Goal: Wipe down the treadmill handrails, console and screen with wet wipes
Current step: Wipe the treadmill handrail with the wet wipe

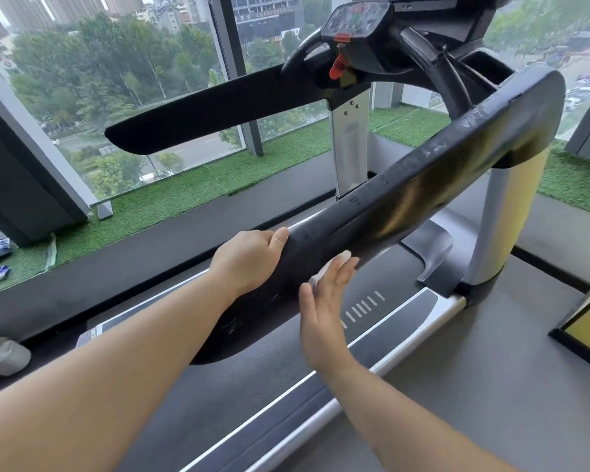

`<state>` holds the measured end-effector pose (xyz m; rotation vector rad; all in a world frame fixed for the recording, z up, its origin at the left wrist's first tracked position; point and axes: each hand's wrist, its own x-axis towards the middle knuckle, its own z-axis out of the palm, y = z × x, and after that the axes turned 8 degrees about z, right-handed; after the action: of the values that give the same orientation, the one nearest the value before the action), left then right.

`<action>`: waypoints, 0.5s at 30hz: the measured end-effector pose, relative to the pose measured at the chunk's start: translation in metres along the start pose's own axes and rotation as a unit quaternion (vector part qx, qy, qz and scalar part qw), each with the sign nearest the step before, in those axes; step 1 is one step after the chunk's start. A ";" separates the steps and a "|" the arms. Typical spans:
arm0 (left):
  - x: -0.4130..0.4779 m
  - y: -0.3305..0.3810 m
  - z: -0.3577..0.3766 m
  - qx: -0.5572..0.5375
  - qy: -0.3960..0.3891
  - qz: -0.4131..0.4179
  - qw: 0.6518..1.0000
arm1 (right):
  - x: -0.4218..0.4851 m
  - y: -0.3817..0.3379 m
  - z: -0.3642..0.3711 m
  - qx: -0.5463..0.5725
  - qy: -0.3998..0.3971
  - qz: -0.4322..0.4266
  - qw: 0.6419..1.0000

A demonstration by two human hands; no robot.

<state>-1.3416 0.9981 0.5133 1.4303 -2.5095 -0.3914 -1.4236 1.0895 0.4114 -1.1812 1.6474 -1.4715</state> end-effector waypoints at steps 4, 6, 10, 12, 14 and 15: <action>0.000 0.000 0.000 0.002 0.002 -0.001 1.000 | 0.006 0.007 -0.007 -0.054 -0.014 -0.011 0.998; -0.001 0.000 0.000 0.003 0.000 -0.002 1.000 | 0.028 0.003 -0.023 -0.008 0.020 0.025 0.999; -0.001 0.000 0.000 0.000 -0.002 -0.002 1.000 | 0.039 0.000 -0.026 0.028 0.062 0.050 0.996; 0.000 0.000 0.001 0.004 0.004 0.001 1.000 | 0.015 0.008 -0.008 -0.066 0.025 -0.034 0.997; 0.001 0.000 0.001 0.006 0.007 0.000 1.000 | -0.007 0.024 0.006 -0.152 -0.031 -0.108 0.982; 0.001 0.000 0.001 0.005 0.006 -0.001 1.000 | -0.010 0.031 0.007 -0.178 -0.046 -0.126 0.975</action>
<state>-1.3420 0.9976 0.5127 1.4358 -2.5039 -0.3692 -1.4203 1.0948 0.3786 -1.6819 1.7978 -1.2728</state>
